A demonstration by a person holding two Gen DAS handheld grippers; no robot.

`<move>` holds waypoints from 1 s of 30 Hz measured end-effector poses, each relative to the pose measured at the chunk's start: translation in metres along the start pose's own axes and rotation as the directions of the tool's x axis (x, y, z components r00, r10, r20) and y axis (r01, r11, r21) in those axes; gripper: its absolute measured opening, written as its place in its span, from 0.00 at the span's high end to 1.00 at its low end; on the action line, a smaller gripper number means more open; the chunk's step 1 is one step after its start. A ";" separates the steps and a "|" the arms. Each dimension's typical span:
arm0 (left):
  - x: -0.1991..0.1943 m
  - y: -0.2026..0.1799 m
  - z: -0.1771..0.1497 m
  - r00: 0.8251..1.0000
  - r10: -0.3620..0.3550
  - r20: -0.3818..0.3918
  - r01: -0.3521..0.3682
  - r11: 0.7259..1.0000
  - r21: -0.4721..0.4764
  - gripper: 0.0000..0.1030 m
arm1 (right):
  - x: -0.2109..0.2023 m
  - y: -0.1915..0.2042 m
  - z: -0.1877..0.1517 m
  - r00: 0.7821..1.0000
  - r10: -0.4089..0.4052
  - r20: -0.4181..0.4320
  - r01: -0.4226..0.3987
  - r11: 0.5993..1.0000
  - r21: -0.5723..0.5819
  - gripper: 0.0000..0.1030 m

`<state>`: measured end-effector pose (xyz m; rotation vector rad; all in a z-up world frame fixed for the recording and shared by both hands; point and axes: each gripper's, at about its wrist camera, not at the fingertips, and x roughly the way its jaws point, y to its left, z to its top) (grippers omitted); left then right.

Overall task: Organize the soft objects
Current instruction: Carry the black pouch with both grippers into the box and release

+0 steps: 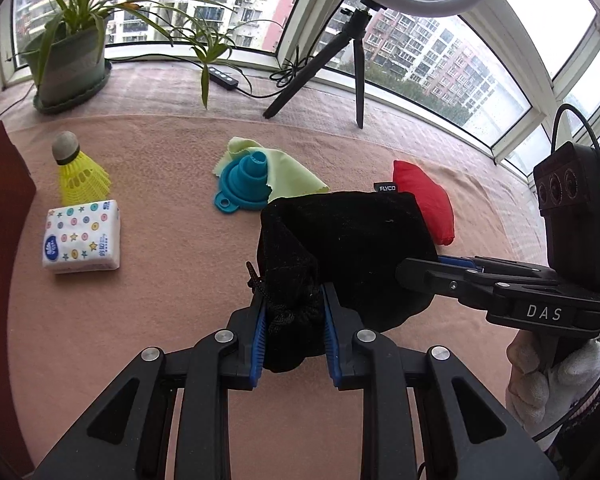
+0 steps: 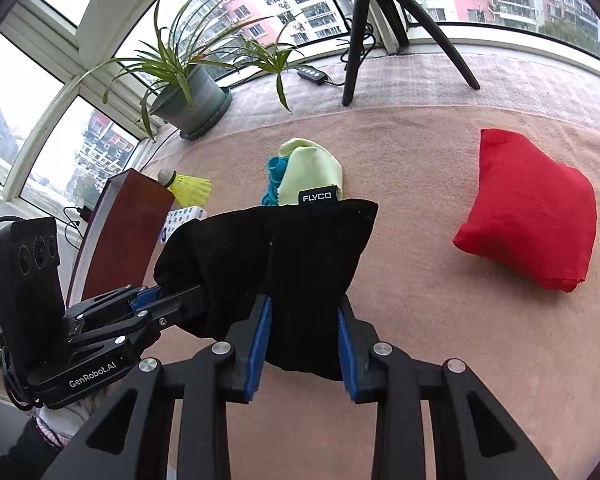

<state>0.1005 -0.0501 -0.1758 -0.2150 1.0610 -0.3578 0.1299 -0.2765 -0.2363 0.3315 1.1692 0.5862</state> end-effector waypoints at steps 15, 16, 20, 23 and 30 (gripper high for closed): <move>-0.098 0.069 -0.017 0.987 0.068 0.147 -0.054 0.994 -0.094 0.78 | 0.008 0.118 0.010 0.997 0.076 0.019 -0.072 0.986 -0.151 0.72; -0.105 0.075 -0.018 0.985 0.075 0.156 -0.060 0.993 -0.101 0.78 | 0.010 0.127 0.012 0.996 0.084 0.018 -0.080 0.984 -0.162 0.72; -0.136 0.103 -0.026 0.974 0.114 0.194 -0.089 0.987 -0.136 0.78 | 0.021 0.172 0.017 0.993 0.116 0.009 -0.111 0.970 -0.215 0.72; -0.157 0.127 -0.034 0.966 0.143 0.216 -0.106 0.979 -0.174 0.78 | 0.033 0.205 0.018 0.991 0.136 -0.004 -0.132 0.956 -0.260 0.72; -0.191 0.178 -0.053 0.946 0.218 0.241 -0.154 0.954 -0.257 0.78 | 0.066 0.277 0.019 0.985 0.163 -0.046 -0.169 0.920 -0.353 0.72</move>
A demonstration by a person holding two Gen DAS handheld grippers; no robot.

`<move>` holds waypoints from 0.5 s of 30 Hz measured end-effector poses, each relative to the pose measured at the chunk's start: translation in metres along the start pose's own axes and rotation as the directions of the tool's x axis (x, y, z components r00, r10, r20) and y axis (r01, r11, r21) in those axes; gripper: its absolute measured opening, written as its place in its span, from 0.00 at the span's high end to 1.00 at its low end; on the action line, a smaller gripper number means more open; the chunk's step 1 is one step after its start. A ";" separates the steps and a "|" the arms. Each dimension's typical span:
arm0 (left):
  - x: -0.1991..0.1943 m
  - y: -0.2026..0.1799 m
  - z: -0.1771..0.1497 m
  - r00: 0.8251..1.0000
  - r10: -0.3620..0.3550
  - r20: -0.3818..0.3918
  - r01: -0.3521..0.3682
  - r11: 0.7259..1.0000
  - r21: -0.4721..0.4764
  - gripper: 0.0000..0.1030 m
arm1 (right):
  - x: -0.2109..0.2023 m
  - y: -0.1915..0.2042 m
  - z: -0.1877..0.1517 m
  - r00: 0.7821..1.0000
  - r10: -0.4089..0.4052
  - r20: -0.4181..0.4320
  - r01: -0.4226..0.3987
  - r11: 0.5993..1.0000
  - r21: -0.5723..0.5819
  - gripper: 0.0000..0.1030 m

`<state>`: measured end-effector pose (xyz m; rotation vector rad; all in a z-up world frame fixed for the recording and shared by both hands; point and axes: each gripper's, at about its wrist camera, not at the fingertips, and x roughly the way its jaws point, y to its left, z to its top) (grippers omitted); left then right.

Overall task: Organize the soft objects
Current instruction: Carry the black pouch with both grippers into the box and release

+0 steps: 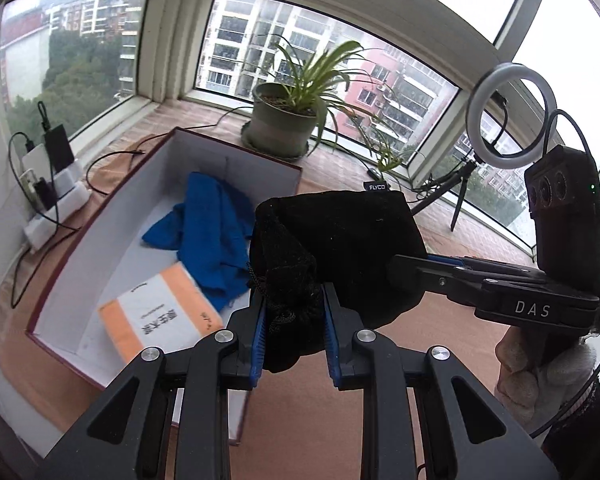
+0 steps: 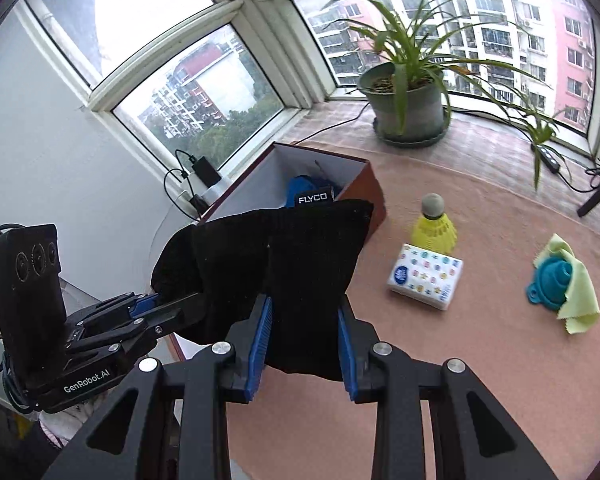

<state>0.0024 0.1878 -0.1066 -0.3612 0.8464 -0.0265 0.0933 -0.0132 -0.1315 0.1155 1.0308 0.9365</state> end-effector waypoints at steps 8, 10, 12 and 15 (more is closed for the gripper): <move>-0.014 0.053 -0.007 0.997 0.071 0.008 -0.070 0.996 -0.062 0.78 | 0.049 0.044 0.014 0.999 0.024 -0.047 -0.027 0.998 -0.058 0.72; -0.014 0.064 -0.008 0.996 0.086 0.004 -0.086 0.994 -0.073 0.78 | 0.060 0.052 0.016 0.998 0.023 -0.054 -0.026 0.998 -0.066 0.72; -0.014 0.073 -0.009 0.995 0.101 0.001 -0.101 0.992 -0.081 0.78 | 0.069 0.059 0.017 0.998 0.020 -0.060 -0.024 0.997 -0.071 0.72; -0.013 0.085 -0.011 0.992 0.124 -0.007 -0.124 0.988 -0.096 0.78 | 0.080 0.068 0.017 0.998 0.008 -0.067 -0.014 0.996 -0.088 0.72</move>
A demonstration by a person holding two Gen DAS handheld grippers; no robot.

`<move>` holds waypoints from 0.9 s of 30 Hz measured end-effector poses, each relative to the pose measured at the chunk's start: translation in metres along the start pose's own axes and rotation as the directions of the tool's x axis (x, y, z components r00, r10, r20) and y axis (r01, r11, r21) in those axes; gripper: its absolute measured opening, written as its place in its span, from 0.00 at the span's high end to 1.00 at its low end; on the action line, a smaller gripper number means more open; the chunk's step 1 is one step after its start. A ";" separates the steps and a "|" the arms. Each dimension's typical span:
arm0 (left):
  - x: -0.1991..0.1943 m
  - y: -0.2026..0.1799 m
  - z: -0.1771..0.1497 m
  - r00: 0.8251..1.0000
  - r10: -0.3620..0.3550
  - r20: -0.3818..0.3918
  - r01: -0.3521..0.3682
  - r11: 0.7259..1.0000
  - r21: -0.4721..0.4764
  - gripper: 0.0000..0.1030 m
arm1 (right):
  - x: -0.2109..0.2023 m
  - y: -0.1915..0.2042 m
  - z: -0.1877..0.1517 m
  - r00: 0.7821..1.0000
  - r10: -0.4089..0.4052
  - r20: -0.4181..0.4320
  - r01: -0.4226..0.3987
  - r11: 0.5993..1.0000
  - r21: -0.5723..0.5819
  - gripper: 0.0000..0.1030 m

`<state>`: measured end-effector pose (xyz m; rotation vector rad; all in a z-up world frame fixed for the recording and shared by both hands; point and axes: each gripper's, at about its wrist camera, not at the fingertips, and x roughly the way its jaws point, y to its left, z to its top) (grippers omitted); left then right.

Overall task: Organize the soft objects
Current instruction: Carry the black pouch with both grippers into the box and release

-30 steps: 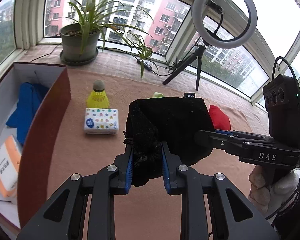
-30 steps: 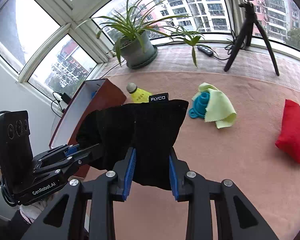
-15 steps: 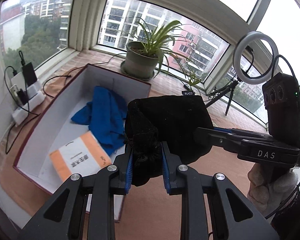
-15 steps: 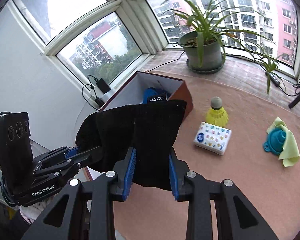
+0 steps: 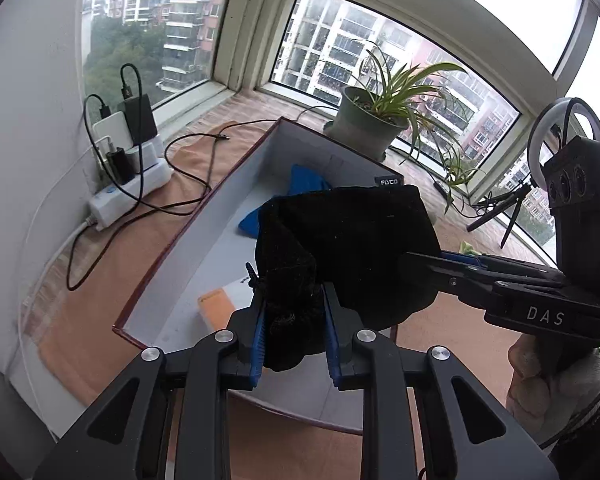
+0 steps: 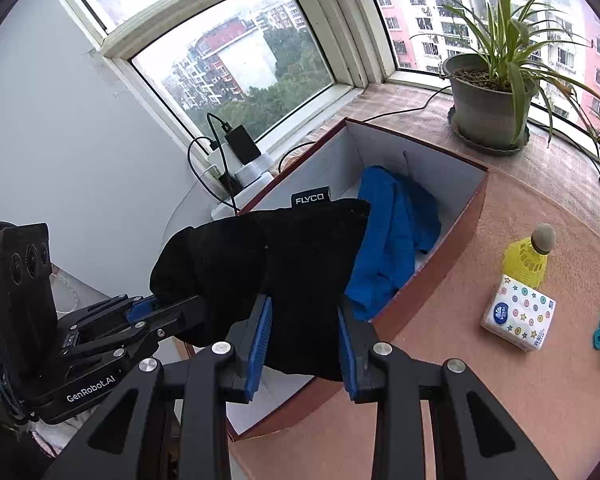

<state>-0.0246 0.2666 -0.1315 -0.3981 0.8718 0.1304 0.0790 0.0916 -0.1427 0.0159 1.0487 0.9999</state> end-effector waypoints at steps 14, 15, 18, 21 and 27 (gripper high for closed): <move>0.003 0.019 -0.003 0.997 0.081 -0.012 -0.082 0.995 -0.054 0.43 | 0.004 0.018 0.001 0.994 -0.108 0.036 0.110 0.990 -0.086 0.38; 0.002 0.019 -0.003 0.997 0.080 -0.010 -0.081 0.995 -0.057 0.43 | 0.002 0.017 0.001 0.993 -0.108 0.042 0.111 0.990 -0.082 0.36; 0.000 0.019 -0.002 0.997 0.075 -0.003 -0.075 0.995 -0.064 0.43 | -0.006 0.013 0.000 0.993 -0.105 0.061 0.110 0.991 -0.071 0.36; -0.002 0.018 -0.002 0.997 0.071 0.004 -0.071 0.996 -0.061 0.43 | -0.013 0.009 -0.001 0.992 -0.103 0.075 0.107 0.992 -0.061 0.36; -0.004 0.006 -0.001 0.998 0.061 0.023 -0.059 0.997 -0.050 0.43 | -0.030 -0.002 -0.009 0.988 -0.119 0.099 0.124 0.991 -0.042 0.35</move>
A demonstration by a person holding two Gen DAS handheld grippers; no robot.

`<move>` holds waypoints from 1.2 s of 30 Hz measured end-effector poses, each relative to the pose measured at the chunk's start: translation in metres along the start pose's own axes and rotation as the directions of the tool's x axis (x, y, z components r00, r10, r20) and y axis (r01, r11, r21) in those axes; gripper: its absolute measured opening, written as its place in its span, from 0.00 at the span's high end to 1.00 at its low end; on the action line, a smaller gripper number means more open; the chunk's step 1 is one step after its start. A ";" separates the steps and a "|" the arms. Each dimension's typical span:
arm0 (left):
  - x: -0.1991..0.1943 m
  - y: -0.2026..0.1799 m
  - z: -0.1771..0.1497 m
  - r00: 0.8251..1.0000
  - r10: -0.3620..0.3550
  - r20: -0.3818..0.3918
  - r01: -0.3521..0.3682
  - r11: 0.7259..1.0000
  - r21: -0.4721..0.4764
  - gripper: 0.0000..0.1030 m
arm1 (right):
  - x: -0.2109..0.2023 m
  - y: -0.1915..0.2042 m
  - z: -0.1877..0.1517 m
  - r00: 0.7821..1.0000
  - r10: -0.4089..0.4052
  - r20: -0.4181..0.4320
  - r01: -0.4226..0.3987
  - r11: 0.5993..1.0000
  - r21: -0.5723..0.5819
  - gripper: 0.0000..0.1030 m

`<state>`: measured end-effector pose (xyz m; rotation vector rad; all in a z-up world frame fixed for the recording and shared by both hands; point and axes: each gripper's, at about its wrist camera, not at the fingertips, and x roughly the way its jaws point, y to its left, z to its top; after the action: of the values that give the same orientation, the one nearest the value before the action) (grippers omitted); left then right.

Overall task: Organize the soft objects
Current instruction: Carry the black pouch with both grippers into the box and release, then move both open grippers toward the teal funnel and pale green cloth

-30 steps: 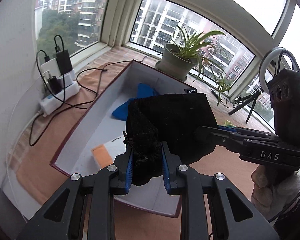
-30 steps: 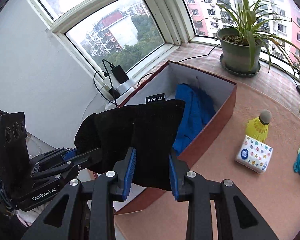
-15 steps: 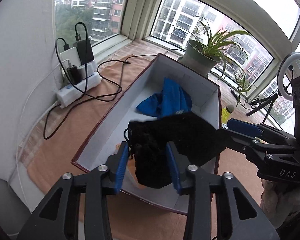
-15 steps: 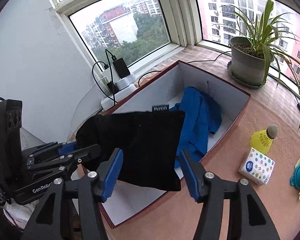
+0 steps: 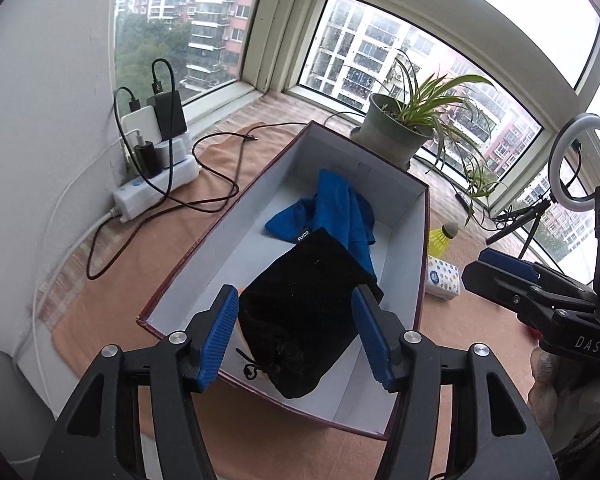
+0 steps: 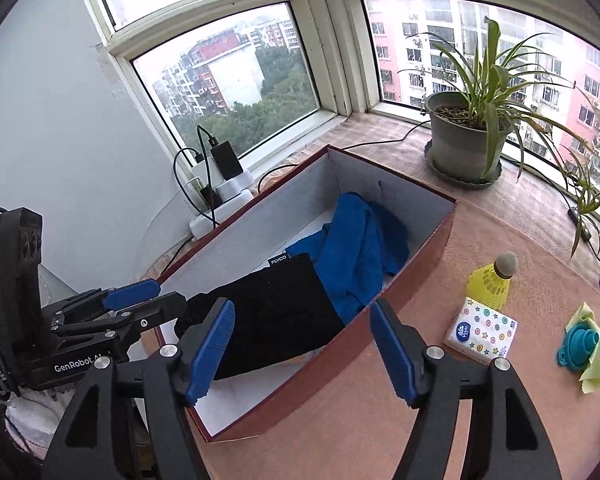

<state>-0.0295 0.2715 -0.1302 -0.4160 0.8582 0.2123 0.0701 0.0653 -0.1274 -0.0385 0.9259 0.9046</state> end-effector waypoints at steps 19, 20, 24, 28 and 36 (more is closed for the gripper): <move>-0.006 -0.118 -0.013 0.990 -0.139 0.027 0.134 0.980 0.146 0.43 | -0.087 -0.122 -0.070 0.994 -0.102 0.044 0.092 0.979 0.181 0.35; -0.003 -0.126 -0.016 0.989 -0.146 0.018 0.142 0.977 0.157 0.43 | -0.092 -0.129 -0.075 0.993 -0.112 0.043 0.103 0.977 0.186 0.35; 0.007 -0.152 -0.028 0.987 -0.157 -0.015 0.157 0.969 0.190 0.43 | -0.106 -0.157 -0.093 0.989 -0.143 0.036 0.132 0.970 0.206 0.35; 0.025 -0.171 -0.041 0.985 -0.159 -0.061 0.168 0.965 0.202 0.43 | -0.112 -0.182 -0.104 0.988 -0.153 0.019 0.145 0.964 0.222 0.35; 0.060 -0.206 -0.054 0.980 -0.153 -0.125 0.177 0.961 0.212 0.43 | -0.115 -0.238 -0.115 0.977 -0.213 0.004 0.205 0.942 0.266 0.35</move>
<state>0.0425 0.0640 -0.1524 -0.2889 0.9371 -0.0621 0.1250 -0.2088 -0.1982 0.1053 0.9854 0.5777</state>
